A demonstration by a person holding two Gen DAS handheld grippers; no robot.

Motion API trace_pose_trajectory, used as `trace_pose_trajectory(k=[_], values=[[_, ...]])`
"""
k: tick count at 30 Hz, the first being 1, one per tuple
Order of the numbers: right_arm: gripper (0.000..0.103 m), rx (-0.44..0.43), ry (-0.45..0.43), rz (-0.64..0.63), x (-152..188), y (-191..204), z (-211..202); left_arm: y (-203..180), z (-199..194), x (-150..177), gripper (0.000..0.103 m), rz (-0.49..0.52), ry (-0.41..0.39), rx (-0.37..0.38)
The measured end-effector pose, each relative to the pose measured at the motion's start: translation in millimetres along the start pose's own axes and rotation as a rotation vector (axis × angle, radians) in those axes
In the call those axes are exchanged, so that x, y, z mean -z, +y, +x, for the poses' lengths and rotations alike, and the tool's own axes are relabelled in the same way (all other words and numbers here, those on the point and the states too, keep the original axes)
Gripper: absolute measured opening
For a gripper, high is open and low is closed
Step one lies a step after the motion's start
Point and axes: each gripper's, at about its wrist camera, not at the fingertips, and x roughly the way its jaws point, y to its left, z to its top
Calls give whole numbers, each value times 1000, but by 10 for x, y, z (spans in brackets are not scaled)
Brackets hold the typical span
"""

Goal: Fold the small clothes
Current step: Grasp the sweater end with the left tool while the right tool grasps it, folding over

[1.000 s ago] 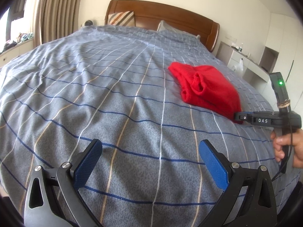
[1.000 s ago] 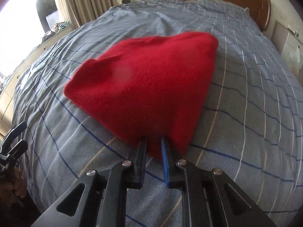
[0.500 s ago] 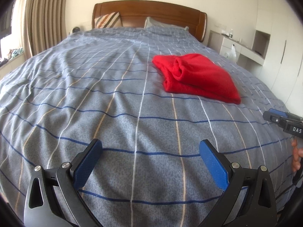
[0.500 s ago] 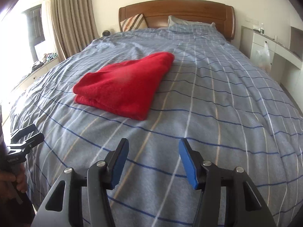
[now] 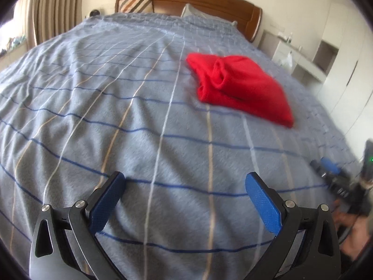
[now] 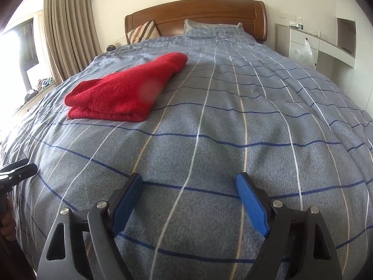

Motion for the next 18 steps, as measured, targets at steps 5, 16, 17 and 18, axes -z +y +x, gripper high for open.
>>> trace_pose_trajectory(k=[5, 16, 17, 18], values=[[86, 37, 76, 21, -132, 60, 67, -220, 169, -688, 102, -46, -23, 165], [88, -410, 106, 333, -1432, -117, 839, -222, 1345, -1498, 102, 31, 125, -6], [88, -427, 129, 332, -1518, -108, 1007, -226, 1381, -1520, 102, 47, 134, -9], [88, -442, 147, 335, -1579, -92, 1155, -216, 1416, -1536, 102, 58, 143, -10]])
